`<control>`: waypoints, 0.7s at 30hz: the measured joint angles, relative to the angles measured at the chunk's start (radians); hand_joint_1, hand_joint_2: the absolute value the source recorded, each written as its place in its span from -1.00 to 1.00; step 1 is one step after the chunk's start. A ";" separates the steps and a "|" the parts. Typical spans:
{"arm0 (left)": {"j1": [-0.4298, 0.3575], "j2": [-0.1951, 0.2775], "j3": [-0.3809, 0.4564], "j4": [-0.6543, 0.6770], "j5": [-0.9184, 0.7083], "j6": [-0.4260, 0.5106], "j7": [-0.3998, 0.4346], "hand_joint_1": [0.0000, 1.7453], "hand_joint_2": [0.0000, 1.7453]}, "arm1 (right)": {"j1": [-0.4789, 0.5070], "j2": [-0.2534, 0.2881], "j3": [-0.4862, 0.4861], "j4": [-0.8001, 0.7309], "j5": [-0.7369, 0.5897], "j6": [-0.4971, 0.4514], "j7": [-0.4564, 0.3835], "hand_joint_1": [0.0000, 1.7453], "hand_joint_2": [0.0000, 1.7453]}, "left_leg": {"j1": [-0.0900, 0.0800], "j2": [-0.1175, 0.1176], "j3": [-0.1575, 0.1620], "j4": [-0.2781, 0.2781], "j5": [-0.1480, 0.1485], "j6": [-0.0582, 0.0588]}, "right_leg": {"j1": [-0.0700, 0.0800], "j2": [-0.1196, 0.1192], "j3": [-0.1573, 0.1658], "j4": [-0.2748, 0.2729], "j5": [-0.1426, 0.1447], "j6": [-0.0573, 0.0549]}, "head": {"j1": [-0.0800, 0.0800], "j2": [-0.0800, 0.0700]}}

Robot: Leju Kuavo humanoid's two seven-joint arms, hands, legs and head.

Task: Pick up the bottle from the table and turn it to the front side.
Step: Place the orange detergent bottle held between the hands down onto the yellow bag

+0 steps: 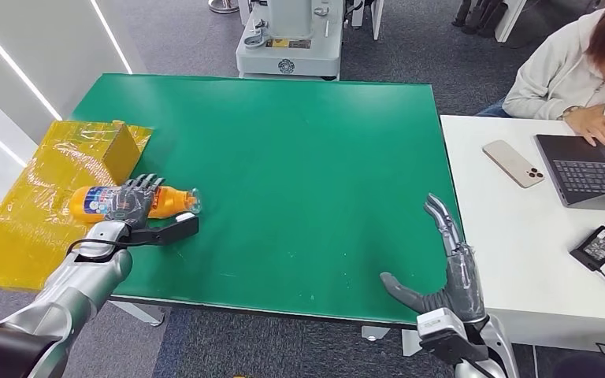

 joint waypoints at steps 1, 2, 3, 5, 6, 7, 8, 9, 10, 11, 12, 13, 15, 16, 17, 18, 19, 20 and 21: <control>0.001 0.000 0.004 0.000 0.002 0.001 0.003 -1.00 1.00 | 0.002 0.000 -0.001 0.000 0.001 0.000 0.001 -1.00 1.00 | 0.000 0.000 0.000 0.000 0.000 0.000 | 0.000 0.000 0.000 0.000 0.000 0.000 | 0.000 0.000; 0.003 0.000 0.009 0.000 0.003 0.002 0.004 -1.00 1.00 | 0.004 0.000 -0.002 0.000 0.001 0.000 0.001 -1.00 1.00 | 0.000 0.000 0.000 0.000 0.000 0.000 | 0.000 0.000 0.000 0.000 0.000 0.000 | 0.000 0.000; 0.004 0.000 0.014 0.000 0.006 0.004 0.004 -1.00 1.00 | 0.005 0.000 -0.003 0.000 0.001 -0.001 0.002 -1.00 1.00 | 0.000 0.000 0.000 0.000 0.000 0.000 | 0.000 0.000 0.000 0.000 0.000 0.000 | 0.000 0.000; 0.007 -0.001 0.022 0.000 0.011 0.005 0.004 -1.00 1.00 | 0.009 0.000 -0.006 0.000 0.003 -0.001 0.005 -1.00 1.00 | 0.000 0.000 0.000 0.000 0.000 0.000 | 0.000 0.000 0.000 0.000 0.000 0.000 | 0.000 0.000; 0.007 -0.002 0.025 0.000 0.013 0.005 0.004 -1.00 1.00 | 0.011 0.000 -0.008 0.000 0.004 -0.001 0.007 -1.00 1.00 | 0.000 0.000 0.000 0.000 0.000 0.000 | 0.000 0.000 0.000 0.000 0.000 0.000 | 0.000 0.000; 0.008 -0.003 0.030 0.000 0.014 0.005 0.004 -1.00 1.00 | 0.013 0.000 -0.009 -0.001 0.005 -0.001 0.009 -1.00 1.00 | 0.000 0.000 0.000 0.000 0.000 0.000 | 0.000 0.000 0.000 0.000 0.000 0.000 | 0.000 0.000; 0.009 -0.004 0.034 0.000 0.016 0.005 0.004 -1.00 1.00 | 0.015 0.000 -0.011 -0.002 0.006 -0.001 0.013 -1.00 1.00 | 0.000 0.000 0.000 0.000 0.000 0.000 | 0.000 0.000 0.000 0.000 0.000 0.000 | 0.000 0.000; 0.010 -0.004 0.037 0.000 0.017 0.005 0.004 -1.00 1.00 | 0.017 0.000 -0.012 -0.004 0.007 -0.001 0.016 -1.00 1.00 | 0.000 0.000 0.000 0.000 0.000 0.000 | 0.000 0.000 0.000 0.000 0.000 0.000 | 0.000 0.000; 0.011 -0.005 0.040 0.000 0.018 0.005 0.004 -1.00 1.00 | 0.019 0.000 -0.014 -0.006 0.008 0.000 0.018 -1.00 1.00 | 0.000 0.000 0.000 0.000 0.000 0.000 | 0.000 0.000 0.000 0.000 0.000 0.000 | 0.000 0.000; 0.012 -0.005 0.041 0.000 0.018 0.005 0.004 -1.00 1.00 | 0.020 0.000 -0.015 -0.008 0.009 0.000 0.020 -1.00 1.00 | 0.000 0.000 0.000 0.000 0.000 0.000 | 0.000 0.000 0.000 0.000 0.000 0.000 | 0.000 0.000; 0.012 -0.006 0.043 0.000 0.018 0.006 0.004 -1.00 1.00 | 0.021 0.000 -0.017 -0.008 0.011 0.001 0.021 -1.00 1.00 | 0.000 0.000 0.000 0.000 0.000 0.000 | 0.000 0.000 0.000 0.000 0.000 0.000 | 0.000 0.000; 0.013 -0.006 0.045 0.000 0.018 0.008 0.004 -1.00 1.00 | 0.022 0.000 -0.018 -0.009 0.013 0.002 0.022 -1.00 1.00 | 0.000 0.000 0.000 0.000 0.000 0.000 | 0.000 0.000 0.000 0.000 0.000 0.000 | 0.000 0.000; 0.017 -0.008 0.049 0.000 0.018 0.021 0.004 -1.00 1.00 | 0.023 0.000 -0.023 -0.009 0.017 0.007 0.024 -1.00 1.00 | 0.000 0.000 0.000 0.000 0.000 0.000 | 0.000 0.000 0.000 0.000 0.000 0.000 | 0.000 0.000; 0.020 -0.009 0.052 0.000 0.018 0.036 0.004 -1.00 1.00 | 0.024 0.000 -0.024 -0.009 0.018 0.010 0.025 -1.00 1.00 | 0.000 0.000 0.000 0.000 0.000 0.000 | 0.000 0.000 0.000 0.000 0.000 0.000 | 0.000 0.000; 0.024 -0.011 0.056 0.000 0.018 0.060 0.004 -1.00 1.00 | 0.024 0.000 -0.026 -0.009 0.020 0.014 0.025 -1.00 1.00 | 0.000 0.000 0.000 0.000 0.000 0.000 | 0.000 0.000 0.000 0.000 0.000 0.000 | 0.000 0.000; 0.028 -0.015 0.059 0.000 0.017 0.093 0.003 -1.00 1.00 | 0.024 0.000 -0.027 -0.009 0.022 0.017 0.025 -1.00 1.00 | 0.000 0.000 0.000 0.000 0.000 0.000 | 0.000 0.000 0.000 0.000 0.000 0.000 | 0.000 0.000; 0.031 -0.020 0.062 0.000 0.015 0.138 0.000 -1.00 1.00 | 0.025 0.000 -0.028 -0.009 0.023 0.019 0.025 -1.00 1.00 | 0.000 0.000 0.000 0.000 0.000 0.000 | 0.000 0.000 0.000 0.000 0.000 0.000 | 0.000 0.000; 0.034 -0.027 0.065 0.000 0.011 0.191 -0.002 -1.00 1.00 | 0.025 0.000 -0.029 -0.009 0.024 0.020 0.025 -1.00 1.00 | 0.000 0.000 0.000 0.000 0.000 0.000 | 0.000 0.000 0.000 0.000 0.000 0.000 | 0.000 0.000; 0.037 -0.037 0.066 -0.003 -0.003 0.249 0.002 -1.00 1.00 | 0.025 0.001 -0.030 -0.009 0.025 0.020 0.025 -1.00 1.00 | 0.000 0.000 0.000 0.000 0.000 0.000 | 0.000 0.000 0.000 0.000 0.000 0.000 | 0.000 0.000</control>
